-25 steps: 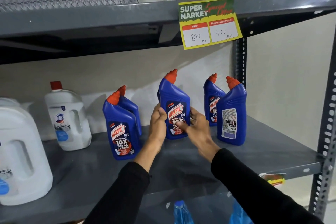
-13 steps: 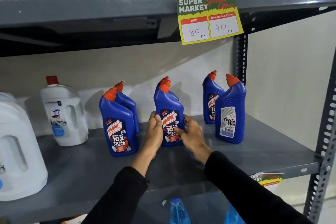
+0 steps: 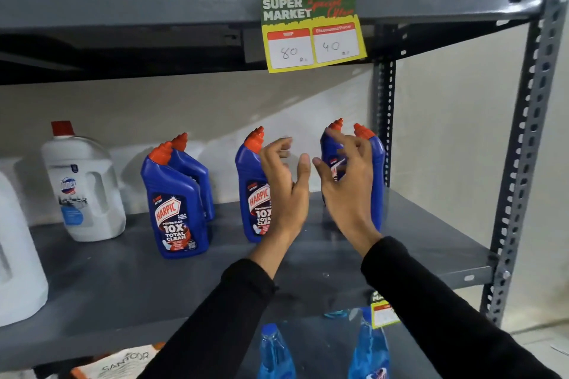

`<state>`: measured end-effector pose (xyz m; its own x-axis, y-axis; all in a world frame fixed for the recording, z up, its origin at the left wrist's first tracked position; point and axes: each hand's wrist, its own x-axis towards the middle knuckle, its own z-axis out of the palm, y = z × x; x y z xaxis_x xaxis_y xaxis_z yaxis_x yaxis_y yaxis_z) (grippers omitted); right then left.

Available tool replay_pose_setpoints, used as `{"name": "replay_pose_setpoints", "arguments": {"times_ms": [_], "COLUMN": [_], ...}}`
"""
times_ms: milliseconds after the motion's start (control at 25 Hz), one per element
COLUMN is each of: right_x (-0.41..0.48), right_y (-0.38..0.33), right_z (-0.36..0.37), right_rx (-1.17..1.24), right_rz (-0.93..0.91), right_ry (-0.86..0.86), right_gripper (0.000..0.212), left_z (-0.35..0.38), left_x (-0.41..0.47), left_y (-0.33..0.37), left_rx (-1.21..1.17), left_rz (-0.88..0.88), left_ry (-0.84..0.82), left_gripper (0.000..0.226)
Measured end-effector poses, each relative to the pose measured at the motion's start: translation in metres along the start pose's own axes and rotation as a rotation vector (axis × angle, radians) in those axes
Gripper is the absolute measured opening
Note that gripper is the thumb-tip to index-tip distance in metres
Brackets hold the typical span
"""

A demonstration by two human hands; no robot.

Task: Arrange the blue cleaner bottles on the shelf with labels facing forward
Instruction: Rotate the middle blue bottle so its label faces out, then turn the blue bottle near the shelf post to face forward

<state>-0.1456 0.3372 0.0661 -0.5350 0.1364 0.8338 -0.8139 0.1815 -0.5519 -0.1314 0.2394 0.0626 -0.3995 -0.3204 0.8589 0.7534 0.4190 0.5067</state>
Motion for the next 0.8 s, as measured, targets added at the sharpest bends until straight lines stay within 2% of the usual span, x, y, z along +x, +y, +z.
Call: {"name": "replay_pose_setpoints", "arguments": {"times_ms": [80,200,320,400,480,640,800], "right_x": [0.003,-0.003,-0.014,-0.022,-0.029,-0.024,-0.011], "right_y": [0.009,0.034,0.065,0.080,0.086,0.080,0.064], "right_z": [-0.018,-0.047,-0.064,-0.067,-0.066,-0.064,-0.058], "right_rx": [-0.013,-0.102,-0.164,-0.141,-0.121,-0.160,-0.181], "right_rz": [0.028,0.124,0.336,0.495,0.538,0.498,0.378], "right_ry": [0.069,0.143,-0.020,-0.172,-0.221,-0.186,-0.107], "right_gripper": [0.058,0.068,0.070,0.057,0.042,0.038,0.027], "left_z": [0.021,0.050,0.067,0.074,0.078,0.080,0.083], "left_x": [-0.004,-0.019,-0.037,-0.045,-0.050,-0.051,-0.026], "left_y": [-0.002,-0.014,-0.029,-0.036,-0.040,-0.032,-0.010], "left_rx": [-0.084,-0.142,-0.112,-0.117,-0.103,-0.028,0.058], "left_rz": [-0.174,-0.425,-0.662,-0.768,-0.781,-0.721,-0.499], "left_ry": [-0.075,-0.176,-0.214,-0.205,-0.189,-0.183,-0.257], "left_gripper": [0.027,0.039,0.041,0.036,0.037,0.037,0.048]}}
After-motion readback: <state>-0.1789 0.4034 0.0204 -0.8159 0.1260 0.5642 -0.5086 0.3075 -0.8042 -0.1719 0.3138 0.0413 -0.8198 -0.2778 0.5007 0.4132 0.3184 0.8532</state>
